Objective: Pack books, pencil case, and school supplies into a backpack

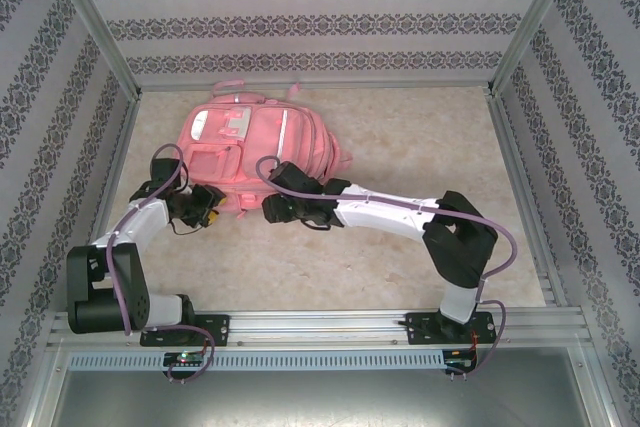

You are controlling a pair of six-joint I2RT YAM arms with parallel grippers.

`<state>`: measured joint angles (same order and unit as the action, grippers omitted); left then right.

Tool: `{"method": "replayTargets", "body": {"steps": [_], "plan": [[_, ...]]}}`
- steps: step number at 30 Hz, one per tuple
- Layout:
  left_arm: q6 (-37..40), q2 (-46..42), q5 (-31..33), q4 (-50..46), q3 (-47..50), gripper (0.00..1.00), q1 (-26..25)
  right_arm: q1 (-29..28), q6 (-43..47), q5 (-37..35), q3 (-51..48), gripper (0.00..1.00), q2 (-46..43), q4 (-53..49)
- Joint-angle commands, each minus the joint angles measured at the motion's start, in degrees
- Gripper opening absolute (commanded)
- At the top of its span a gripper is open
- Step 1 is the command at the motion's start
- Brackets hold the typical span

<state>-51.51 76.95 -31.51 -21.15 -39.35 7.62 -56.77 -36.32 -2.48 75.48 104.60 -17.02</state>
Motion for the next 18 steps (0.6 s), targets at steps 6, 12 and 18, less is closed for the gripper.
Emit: {"method": "replayTargets", "body": {"steps": [6,12,18], "plan": [[0.74,1.39,-1.12,4.35,0.31,0.37,0.29,-3.30,-5.73,0.65,7.70,0.54,7.26,-0.53],[1.71,1.61,-2.41,4.25,-0.09,0.37,0.29,-4.39,-12.13,-0.86,10.90,0.53,11.72,0.29],[3.03,1.97,-3.51,4.10,-0.70,0.37,0.29,-5.44,-16.99,-2.15,16.79,0.54,16.65,-1.50]]}}
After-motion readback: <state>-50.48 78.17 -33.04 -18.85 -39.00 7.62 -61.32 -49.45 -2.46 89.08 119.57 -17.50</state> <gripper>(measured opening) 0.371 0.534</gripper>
